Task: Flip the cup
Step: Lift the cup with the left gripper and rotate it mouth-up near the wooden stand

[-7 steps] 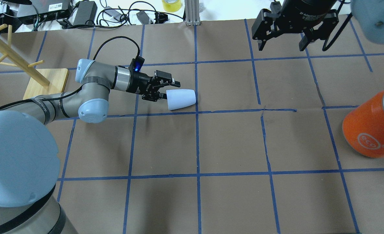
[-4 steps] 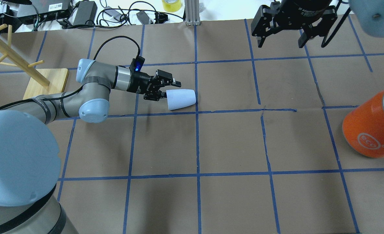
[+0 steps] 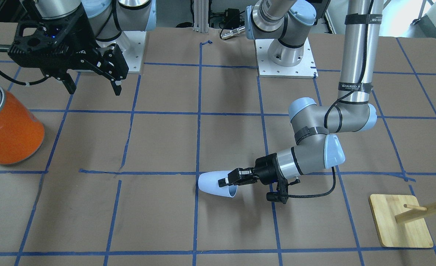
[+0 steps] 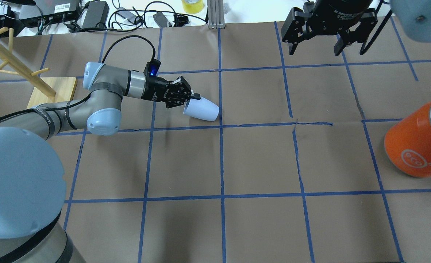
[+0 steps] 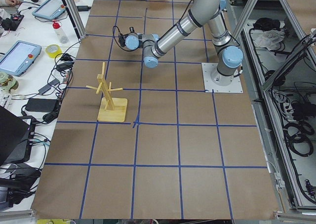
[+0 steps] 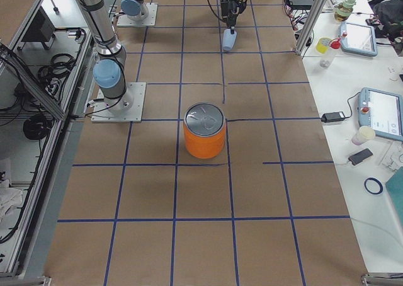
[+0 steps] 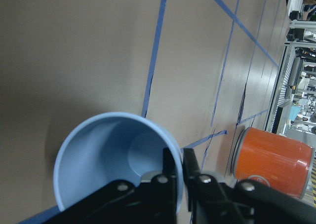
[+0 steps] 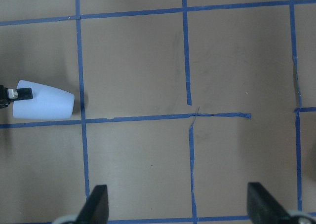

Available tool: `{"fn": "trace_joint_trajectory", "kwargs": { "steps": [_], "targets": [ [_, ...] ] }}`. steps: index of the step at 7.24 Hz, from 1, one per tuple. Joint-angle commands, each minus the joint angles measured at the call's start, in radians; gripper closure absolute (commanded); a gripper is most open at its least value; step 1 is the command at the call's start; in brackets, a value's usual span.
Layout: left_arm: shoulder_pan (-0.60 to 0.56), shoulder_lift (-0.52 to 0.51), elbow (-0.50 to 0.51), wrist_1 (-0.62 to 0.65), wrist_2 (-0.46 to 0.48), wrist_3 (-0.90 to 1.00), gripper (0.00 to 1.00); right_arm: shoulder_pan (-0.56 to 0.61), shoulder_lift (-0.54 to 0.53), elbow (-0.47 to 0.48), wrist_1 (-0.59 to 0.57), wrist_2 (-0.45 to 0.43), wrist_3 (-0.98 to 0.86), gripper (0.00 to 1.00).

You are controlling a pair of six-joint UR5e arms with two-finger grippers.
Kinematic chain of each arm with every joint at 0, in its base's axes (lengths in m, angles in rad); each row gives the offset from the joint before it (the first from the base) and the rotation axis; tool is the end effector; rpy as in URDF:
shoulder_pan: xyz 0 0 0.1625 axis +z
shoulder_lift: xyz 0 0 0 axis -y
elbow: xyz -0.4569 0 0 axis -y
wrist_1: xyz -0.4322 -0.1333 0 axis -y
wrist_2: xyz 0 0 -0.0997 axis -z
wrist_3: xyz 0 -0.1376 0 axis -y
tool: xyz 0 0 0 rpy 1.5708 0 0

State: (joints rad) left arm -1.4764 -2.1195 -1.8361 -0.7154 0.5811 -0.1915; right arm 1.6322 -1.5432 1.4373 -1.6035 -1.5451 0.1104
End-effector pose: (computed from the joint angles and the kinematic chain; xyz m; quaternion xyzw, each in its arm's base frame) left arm -0.1871 -0.6584 0.1668 0.1156 -0.8723 -0.0049 0.4751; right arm 0.1710 -0.5507 0.5424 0.0235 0.9972 -0.0679 0.0187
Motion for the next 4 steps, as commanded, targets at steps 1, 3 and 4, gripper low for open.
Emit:
{"fn": "trace_joint_trajectory", "kwargs": {
  "steps": [1, 3, 4],
  "targets": [
    [-0.008, 0.05, 0.114, 0.004, 0.034, -0.226, 1.0, 0.0, 0.0, 0.002, 0.0, 0.002, 0.0, 0.0],
    [-0.034, 0.102, 0.126, -0.009, 0.277, -0.235, 1.0, 0.0, -0.002, 0.0, -0.001, 0.008, -0.002, 0.0],
    [-0.038, 0.121, 0.138, -0.04, 0.384, -0.215, 1.0, 0.0, -0.002, 0.0, 0.0, 0.007, -0.002, 0.0]
  ]
}}
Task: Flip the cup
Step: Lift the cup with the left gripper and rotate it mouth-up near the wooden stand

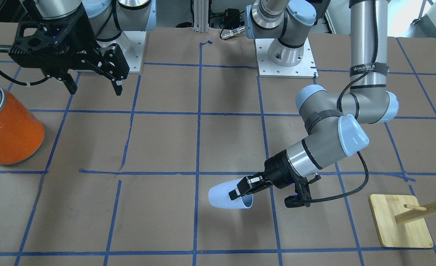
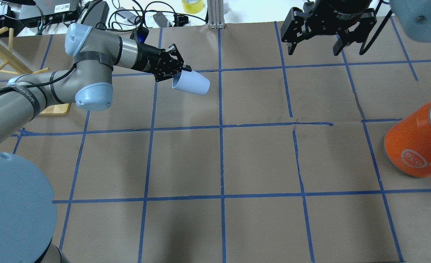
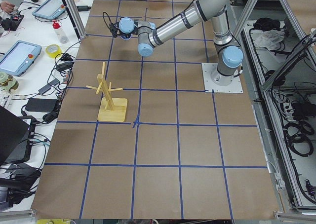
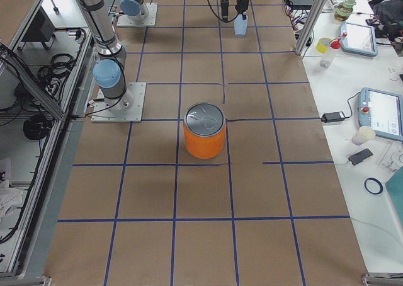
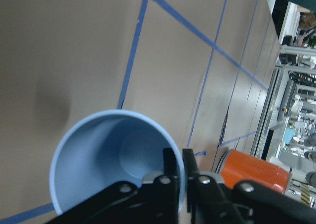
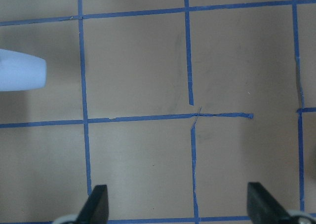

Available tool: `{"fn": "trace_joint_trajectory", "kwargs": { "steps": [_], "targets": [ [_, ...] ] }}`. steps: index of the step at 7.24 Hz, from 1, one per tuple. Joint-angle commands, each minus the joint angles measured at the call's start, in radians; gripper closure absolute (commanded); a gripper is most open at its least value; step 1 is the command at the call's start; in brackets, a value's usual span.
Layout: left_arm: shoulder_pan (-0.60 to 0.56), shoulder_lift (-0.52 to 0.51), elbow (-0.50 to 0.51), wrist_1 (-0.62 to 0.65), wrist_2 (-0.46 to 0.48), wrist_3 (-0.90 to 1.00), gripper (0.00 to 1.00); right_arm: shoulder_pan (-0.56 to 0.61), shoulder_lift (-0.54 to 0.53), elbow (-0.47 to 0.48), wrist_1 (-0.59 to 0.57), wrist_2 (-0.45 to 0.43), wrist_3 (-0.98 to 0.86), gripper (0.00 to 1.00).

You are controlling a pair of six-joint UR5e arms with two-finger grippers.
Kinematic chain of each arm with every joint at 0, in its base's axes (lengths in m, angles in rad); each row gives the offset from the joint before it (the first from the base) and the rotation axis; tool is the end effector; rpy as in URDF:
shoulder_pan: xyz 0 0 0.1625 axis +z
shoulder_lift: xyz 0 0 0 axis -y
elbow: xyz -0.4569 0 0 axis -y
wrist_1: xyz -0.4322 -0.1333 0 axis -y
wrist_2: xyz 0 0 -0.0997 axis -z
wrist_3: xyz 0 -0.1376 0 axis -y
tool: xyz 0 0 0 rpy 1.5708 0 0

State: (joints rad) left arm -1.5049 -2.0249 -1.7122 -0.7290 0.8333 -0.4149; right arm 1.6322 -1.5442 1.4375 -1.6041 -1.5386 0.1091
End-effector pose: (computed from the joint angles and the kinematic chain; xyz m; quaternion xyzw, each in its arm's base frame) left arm -0.1806 -0.6931 0.2562 0.1774 -0.9096 0.0507 0.3722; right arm 0.1718 -0.5503 0.5430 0.0227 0.9972 -0.0683 0.0220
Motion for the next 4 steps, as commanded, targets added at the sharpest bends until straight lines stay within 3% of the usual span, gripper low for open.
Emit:
{"fn": "trace_joint_trajectory", "kwargs": {
  "steps": [1, 3, 4],
  "targets": [
    [-0.009, 0.046, 0.055, -0.14, 0.326, 0.099, 1.0, 0.0, -0.002, 0.001, 0.001, -0.002, 0.0, 0.0],
    [0.003, 0.045, 0.196, -0.376, 0.64, 0.377, 1.0, 0.0, -0.004, 0.001, 0.003, 0.0, -0.002, 0.0],
    [0.021, 0.031, 0.227, -0.378, 0.696, 0.469, 1.0, 0.0, -0.004, 0.001, 0.004, 0.0, -0.002, 0.0]
  ]
}}
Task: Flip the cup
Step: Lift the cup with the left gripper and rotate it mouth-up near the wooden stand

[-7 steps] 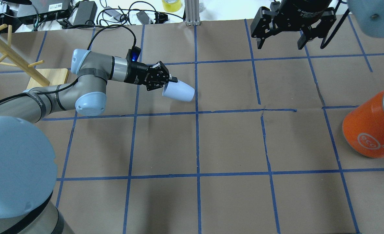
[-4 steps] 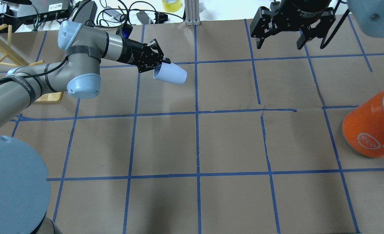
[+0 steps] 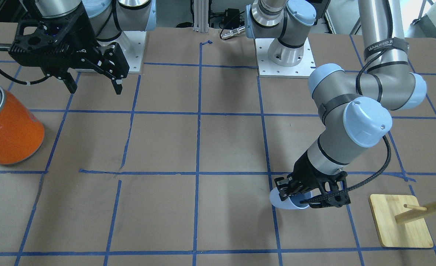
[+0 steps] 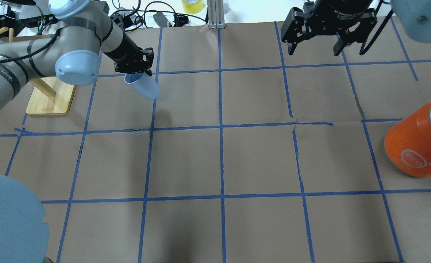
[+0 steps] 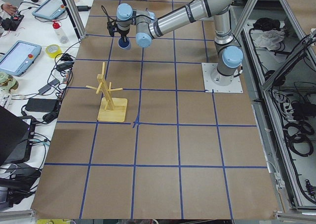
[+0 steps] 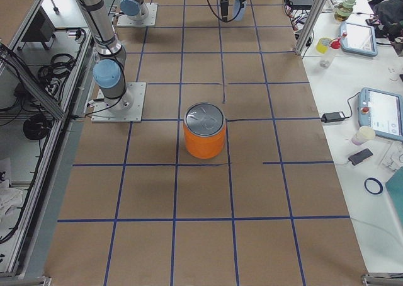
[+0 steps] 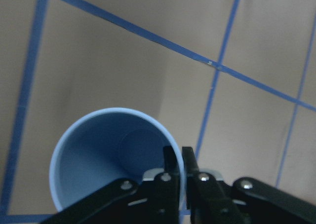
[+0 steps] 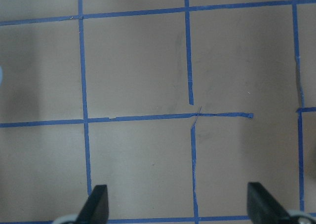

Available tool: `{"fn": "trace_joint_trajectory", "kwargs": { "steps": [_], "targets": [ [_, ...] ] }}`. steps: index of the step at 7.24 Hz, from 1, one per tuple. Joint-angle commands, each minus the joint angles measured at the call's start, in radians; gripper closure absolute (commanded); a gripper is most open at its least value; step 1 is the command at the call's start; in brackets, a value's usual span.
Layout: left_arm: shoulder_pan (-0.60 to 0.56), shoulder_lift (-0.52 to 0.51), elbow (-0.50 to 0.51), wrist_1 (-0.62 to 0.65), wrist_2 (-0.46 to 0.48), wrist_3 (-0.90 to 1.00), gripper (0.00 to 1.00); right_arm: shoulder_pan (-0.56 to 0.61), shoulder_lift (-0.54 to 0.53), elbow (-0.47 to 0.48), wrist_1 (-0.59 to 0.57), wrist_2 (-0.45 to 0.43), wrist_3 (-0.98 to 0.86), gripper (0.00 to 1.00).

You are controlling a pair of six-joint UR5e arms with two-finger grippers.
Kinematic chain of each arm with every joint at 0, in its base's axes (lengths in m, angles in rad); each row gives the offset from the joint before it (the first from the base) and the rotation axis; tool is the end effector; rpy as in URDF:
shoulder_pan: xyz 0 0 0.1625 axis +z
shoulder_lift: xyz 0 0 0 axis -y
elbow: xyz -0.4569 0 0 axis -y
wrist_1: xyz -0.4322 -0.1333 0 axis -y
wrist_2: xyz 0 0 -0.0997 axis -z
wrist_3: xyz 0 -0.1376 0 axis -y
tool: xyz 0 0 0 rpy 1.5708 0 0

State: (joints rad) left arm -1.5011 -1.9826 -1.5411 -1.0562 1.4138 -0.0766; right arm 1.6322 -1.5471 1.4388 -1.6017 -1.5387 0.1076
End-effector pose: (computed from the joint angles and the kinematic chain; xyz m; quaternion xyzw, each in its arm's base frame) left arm -0.1056 -0.7098 0.2985 0.0675 -0.9925 0.0657 0.0785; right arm 0.1717 -0.5488 0.5436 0.0219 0.9972 -0.0679 0.0218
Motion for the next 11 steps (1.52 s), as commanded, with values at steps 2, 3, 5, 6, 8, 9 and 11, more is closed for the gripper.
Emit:
{"fn": "trace_joint_trajectory", "kwargs": {
  "steps": [2, 3, 5, 6, 8, 9, 11],
  "targets": [
    [0.067, -0.042, 0.056, 0.01, 0.189, 0.318, 1.0, 0.0, -0.001, 0.002, 0.002, 0.0, -0.003, 0.0],
    [0.068, -0.07, 0.039, 0.075, 0.194, 0.32, 1.0, 0.0, -0.001, 0.002, 0.002, -0.001, -0.003, 0.0],
    [0.064, -0.108, 0.015, 0.174, 0.234, 0.301, 1.0, 0.0, -0.001, 0.002, 0.002, 0.0, -0.003, 0.0],
    [0.062, -0.101, -0.013, 0.206, 0.234, 0.294, 1.0, 0.0, -0.001, 0.002, 0.002, 0.0, -0.003, 0.0],
    [0.061, -0.108, -0.04, 0.289, 0.217, 0.209, 1.0, 0.001, -0.004, 0.002, 0.002, 0.0, -0.003, 0.0],
    [0.052, -0.104, -0.043, 0.283, 0.203, 0.19, 1.0, 0.002, -0.004, 0.002, 0.002, 0.0, -0.003, 0.0],
    [0.032, -0.11, -0.062, 0.294, 0.203, 0.107, 1.0, 0.002, -0.004, 0.002, 0.002, 0.0, -0.003, 0.0]
  ]
}}
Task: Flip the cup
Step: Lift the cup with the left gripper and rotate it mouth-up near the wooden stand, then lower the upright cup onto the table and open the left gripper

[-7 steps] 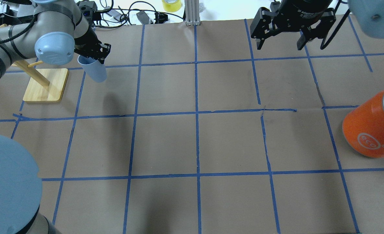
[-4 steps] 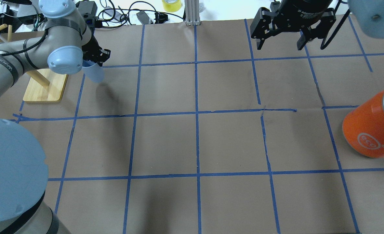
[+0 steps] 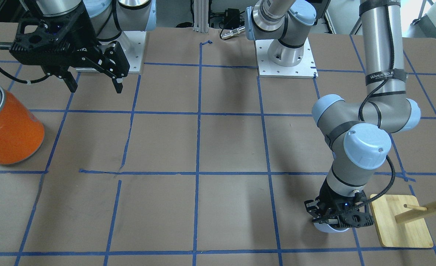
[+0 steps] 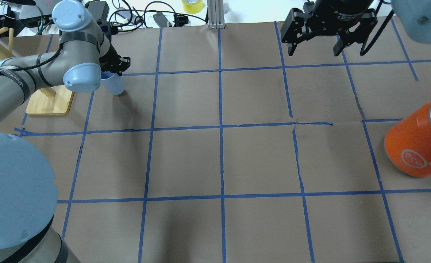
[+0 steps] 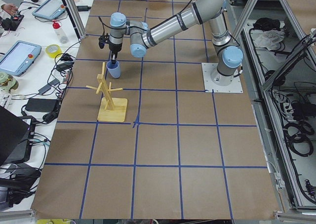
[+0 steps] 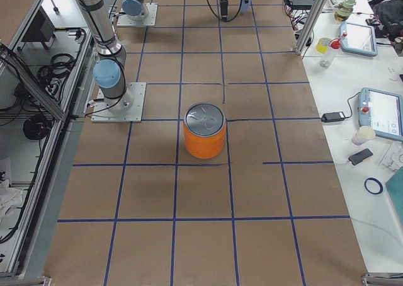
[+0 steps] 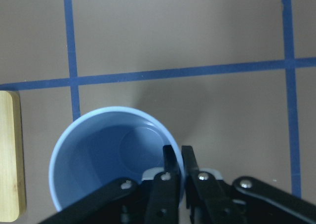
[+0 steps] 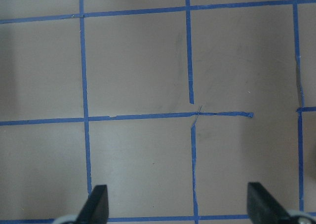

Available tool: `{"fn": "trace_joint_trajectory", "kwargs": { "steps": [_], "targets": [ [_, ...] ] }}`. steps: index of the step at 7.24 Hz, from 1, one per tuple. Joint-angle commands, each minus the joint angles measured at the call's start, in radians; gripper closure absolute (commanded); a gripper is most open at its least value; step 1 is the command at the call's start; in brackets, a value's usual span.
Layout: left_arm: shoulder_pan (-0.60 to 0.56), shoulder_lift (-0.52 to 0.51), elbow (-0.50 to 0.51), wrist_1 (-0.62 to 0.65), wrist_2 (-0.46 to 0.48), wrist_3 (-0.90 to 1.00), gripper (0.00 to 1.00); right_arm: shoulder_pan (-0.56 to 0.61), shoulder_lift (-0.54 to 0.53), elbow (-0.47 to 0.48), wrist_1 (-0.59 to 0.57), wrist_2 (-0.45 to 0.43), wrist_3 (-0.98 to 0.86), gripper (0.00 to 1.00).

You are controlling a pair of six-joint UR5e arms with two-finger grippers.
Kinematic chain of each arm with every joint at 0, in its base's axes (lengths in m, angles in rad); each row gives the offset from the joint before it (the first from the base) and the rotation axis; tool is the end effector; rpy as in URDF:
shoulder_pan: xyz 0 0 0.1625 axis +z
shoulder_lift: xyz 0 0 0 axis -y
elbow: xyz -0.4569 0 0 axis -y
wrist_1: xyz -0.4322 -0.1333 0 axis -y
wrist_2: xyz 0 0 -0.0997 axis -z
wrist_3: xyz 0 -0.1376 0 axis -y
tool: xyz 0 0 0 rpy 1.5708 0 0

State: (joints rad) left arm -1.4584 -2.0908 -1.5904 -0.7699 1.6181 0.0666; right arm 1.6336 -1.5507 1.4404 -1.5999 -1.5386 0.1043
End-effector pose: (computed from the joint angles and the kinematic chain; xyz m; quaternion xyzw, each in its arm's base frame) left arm -0.0442 -0.7393 0.2299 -0.0258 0.9909 -0.1276 0.0350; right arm 0.1724 -0.5469 0.5445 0.0196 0.9973 -0.0681 0.0218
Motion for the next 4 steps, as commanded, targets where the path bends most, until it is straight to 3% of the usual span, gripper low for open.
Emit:
{"fn": "trace_joint_trajectory", "kwargs": {
  "steps": [1, 2, 4],
  "targets": [
    [-0.011, 0.001, -0.013, 0.008, 0.006, -0.033, 0.93, 0.0, 0.001, 0.0, 0.002, 0.0, 0.0, 0.0],
    [-0.011, 0.005, -0.011, 0.005, 0.009, -0.033, 0.72, 0.0, 0.001, 0.0, 0.002, 0.0, 0.0, 0.0],
    [-0.013, 0.017, 0.006, -0.011, 0.005, -0.048, 0.16, 0.0, 0.001, 0.0, 0.0, 0.0, 0.0, 0.0]
  ]
}}
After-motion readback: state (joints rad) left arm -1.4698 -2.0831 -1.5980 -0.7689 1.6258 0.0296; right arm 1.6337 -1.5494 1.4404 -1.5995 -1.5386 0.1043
